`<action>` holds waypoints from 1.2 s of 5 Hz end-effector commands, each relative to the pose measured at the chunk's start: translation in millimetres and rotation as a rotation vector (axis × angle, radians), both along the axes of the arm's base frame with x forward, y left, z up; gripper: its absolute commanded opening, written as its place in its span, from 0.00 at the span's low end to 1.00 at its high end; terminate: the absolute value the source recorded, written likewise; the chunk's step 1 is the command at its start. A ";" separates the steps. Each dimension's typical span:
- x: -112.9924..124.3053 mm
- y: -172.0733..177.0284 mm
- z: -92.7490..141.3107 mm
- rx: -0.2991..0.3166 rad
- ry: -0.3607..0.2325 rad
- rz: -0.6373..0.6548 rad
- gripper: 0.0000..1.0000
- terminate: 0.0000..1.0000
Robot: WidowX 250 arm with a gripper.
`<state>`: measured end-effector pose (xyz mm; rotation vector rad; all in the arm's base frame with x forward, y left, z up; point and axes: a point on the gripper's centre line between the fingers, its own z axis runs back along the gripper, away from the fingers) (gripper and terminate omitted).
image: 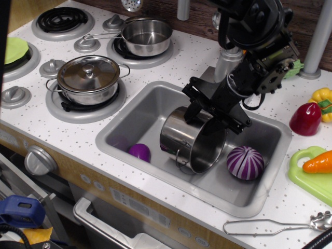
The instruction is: Flip pot upright in sink
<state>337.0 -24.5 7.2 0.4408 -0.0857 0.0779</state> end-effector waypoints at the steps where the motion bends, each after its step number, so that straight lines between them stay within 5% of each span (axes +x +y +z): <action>1: 2.6 16.6 -20.2 -0.092 -0.037 0.007 0.00 0.00; 4: 6.1 46.2 -46.3 -0.373 0.013 0.031 0.00 0.00; 5: 7.2 45.6 -46.0 -0.374 0.015 0.024 0.00 0.00; 6: 6.7 40.3 -38.2 -0.328 -0.007 0.012 0.00 1.00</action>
